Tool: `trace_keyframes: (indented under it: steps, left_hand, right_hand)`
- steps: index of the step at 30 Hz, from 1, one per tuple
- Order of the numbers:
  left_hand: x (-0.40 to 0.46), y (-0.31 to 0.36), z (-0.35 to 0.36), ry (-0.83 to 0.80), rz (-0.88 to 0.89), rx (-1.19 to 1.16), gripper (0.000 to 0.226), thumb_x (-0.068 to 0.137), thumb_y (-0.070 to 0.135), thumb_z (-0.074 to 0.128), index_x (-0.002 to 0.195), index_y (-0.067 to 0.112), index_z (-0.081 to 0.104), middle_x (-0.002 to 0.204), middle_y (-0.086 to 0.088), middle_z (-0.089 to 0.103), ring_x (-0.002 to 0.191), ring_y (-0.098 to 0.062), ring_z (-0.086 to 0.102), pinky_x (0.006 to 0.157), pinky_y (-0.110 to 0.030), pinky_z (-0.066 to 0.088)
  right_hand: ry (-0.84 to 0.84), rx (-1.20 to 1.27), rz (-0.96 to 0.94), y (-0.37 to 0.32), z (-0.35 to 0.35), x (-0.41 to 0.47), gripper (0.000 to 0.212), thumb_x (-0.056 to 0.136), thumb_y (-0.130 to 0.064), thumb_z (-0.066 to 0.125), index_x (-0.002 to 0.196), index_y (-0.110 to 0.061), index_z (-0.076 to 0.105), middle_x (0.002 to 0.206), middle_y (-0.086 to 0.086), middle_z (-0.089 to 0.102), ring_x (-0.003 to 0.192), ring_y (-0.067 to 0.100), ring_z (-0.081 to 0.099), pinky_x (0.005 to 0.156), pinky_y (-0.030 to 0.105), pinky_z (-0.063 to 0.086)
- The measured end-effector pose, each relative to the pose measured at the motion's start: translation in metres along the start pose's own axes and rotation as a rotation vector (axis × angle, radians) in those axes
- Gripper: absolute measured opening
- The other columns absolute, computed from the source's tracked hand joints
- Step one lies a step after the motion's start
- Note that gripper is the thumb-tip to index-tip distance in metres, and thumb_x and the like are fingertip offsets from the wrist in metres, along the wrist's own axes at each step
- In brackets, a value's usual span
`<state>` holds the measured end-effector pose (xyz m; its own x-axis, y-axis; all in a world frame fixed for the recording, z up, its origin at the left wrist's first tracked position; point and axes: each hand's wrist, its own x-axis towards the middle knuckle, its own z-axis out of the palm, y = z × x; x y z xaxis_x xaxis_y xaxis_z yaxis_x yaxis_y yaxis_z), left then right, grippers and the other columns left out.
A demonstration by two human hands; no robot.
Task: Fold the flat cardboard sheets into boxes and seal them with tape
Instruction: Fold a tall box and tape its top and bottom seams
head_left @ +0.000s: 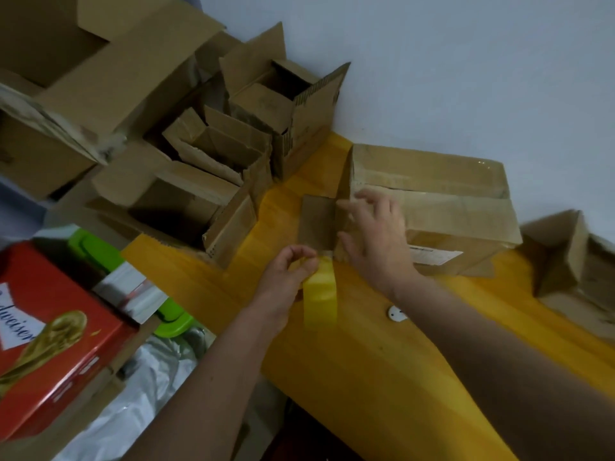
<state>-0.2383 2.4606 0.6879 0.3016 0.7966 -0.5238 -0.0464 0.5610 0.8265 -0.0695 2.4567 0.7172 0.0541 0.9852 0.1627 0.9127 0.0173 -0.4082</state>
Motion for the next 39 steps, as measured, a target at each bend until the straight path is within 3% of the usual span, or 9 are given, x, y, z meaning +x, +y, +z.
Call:
trace_keyframes:
  steps: [4,10,16,21,25,29,34,36,39]
  left_hand:
    - [-0.015,0.008,0.021,-0.080,0.104,0.053,0.005,0.093,0.017,0.059,0.092,0.022,0.059,0.117,-0.004,0.064,0.106,-0.023,0.059,0.085,-0.043,0.048]
    - [-0.037,0.006,0.060,-0.112,0.194,0.099,0.010,0.090,0.016,0.063,0.094,0.024,0.060,0.103,0.013,0.065,0.099,-0.018,0.061,0.073,-0.029,0.051]
    - [-0.060,0.020,0.104,-0.085,0.502,0.230,0.067,0.077,0.009,0.078,0.126,0.032,0.040,0.105,0.007,0.061,0.089,0.000,0.061,0.073,-0.014,0.048]
    - [-0.081,0.014,0.146,0.066,0.763,0.468,0.060,0.074,0.021,0.081,0.119,0.042,0.047,0.096,0.013,0.061,0.093,-0.010,0.056,0.078,-0.020,0.044]
    - [-0.097,0.009,0.177,0.011,0.770,0.451,0.040,0.079,0.018,0.077,0.102,0.045,0.058,0.093,0.007,0.061,0.083,-0.004,0.055,0.070,-0.014,0.046]
    - [-0.111,0.003,0.207,0.042,0.753,0.401,0.039,0.082,0.015,0.074,0.110,0.037,0.058,0.090,0.008,0.064,0.081,-0.002,0.058,0.070,-0.013,0.047]
    - [-0.124,-0.006,0.242,0.080,0.813,0.404,0.015,0.088,0.011,0.067,0.091,0.024,0.062,0.081,0.008,0.067,0.077,0.002,0.062,0.066,-0.010,0.046]
    - [-0.124,-0.009,0.255,0.059,0.689,0.314,0.012,0.088,0.009,0.067,0.084,0.021,0.068,0.078,0.006,0.069,0.071,0.000,0.062,0.062,-0.012,0.048]
    - [-0.128,-0.009,0.275,-0.045,0.205,-0.042,0.017,0.086,0.003,0.066,0.080,0.018,0.072,0.068,0.003,0.070,0.060,-0.005,0.060,0.056,-0.019,0.048]
  right_hand:
    - [-0.269,0.564,0.241,-0.017,-0.010,-0.042,0.022,0.091,-0.023,0.061,0.113,-0.024,0.062,0.120,-0.001,0.046,0.116,0.016,0.043,0.099,0.034,0.042]
    - [-0.043,0.951,0.505,-0.007,-0.047,-0.066,0.017,0.085,-0.008,0.067,0.071,-0.019,0.068,0.106,0.003,0.065,0.097,0.012,0.063,0.080,0.018,0.050]
    - [0.161,1.264,0.633,0.004,-0.077,-0.087,0.021,0.086,-0.003,0.064,0.067,-0.010,0.059,0.096,-0.003,0.065,0.091,0.010,0.062,0.077,0.022,0.049]
    - [0.260,1.258,0.590,0.020,-0.109,-0.113,0.021,0.089,-0.006,0.061,0.069,-0.012,0.060,0.097,-0.001,0.066,0.094,0.017,0.061,0.086,0.036,0.049]
    - [0.288,1.123,0.550,0.037,-0.129,-0.135,0.017,0.094,-0.012,0.056,0.078,-0.013,0.062,0.096,0.009,0.065,0.090,0.019,0.057,0.085,0.039,0.047]
    - [0.327,1.046,0.587,0.054,-0.144,-0.151,0.022,0.095,-0.015,0.053,0.076,-0.019,0.061,0.103,-0.001,0.067,0.094,0.017,0.058,0.083,0.035,0.046]
    - [0.372,0.921,0.665,0.077,-0.160,-0.170,0.025,0.096,-0.018,0.049,0.073,-0.021,0.059,0.097,0.002,0.066,0.073,0.013,0.049,0.066,0.033,0.040]
    - [0.378,0.857,0.665,0.086,-0.166,-0.179,0.024,0.097,-0.019,0.047,0.076,-0.019,0.058,0.097,0.002,0.066,0.071,0.012,0.049,0.065,0.033,0.040]
    - [0.374,0.730,0.640,0.101,-0.174,-0.191,0.024,0.099,-0.020,0.044,0.079,-0.017,0.057,0.096,0.002,0.064,0.072,0.011,0.049,0.068,0.035,0.041]
